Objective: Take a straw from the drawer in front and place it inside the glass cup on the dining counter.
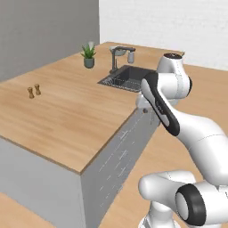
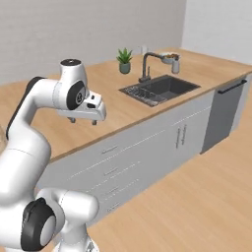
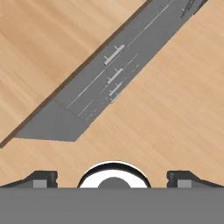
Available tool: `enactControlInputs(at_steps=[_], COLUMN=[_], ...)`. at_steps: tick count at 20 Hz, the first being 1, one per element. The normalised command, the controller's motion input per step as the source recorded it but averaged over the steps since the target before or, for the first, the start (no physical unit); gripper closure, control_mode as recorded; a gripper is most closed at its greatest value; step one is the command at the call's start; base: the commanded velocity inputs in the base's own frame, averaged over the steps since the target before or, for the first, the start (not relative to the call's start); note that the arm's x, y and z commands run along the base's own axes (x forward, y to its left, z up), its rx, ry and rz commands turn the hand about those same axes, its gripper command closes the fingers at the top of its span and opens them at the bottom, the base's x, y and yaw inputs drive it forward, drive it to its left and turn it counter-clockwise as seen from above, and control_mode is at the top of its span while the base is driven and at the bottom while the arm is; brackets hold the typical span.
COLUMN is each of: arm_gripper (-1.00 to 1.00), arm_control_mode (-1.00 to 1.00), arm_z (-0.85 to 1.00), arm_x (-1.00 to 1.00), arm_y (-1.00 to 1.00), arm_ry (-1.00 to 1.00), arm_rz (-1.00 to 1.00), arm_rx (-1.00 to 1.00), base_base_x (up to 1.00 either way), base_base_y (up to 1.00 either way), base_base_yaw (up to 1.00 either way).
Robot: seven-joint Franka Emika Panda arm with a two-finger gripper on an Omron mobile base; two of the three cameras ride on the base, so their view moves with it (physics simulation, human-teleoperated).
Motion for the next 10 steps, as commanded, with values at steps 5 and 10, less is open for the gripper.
enactControlInputs(at_steps=[5,10], arm_gripper=[-1.0,-1.0], arm_control_mode=[1.0,1.0], arm_z=[0.0,0.0], arm_x=[0.0,0.0], arm_y=[0.0,0.0], arm_ry=[0.0,0.0], arm_rz=[0.0,0.0], arm_rx=[0.0,0.0], base_base_x=[0.03,0.0], base_base_y=[0.31,0.45], base_base_yaw=[-0.35,-0.21])
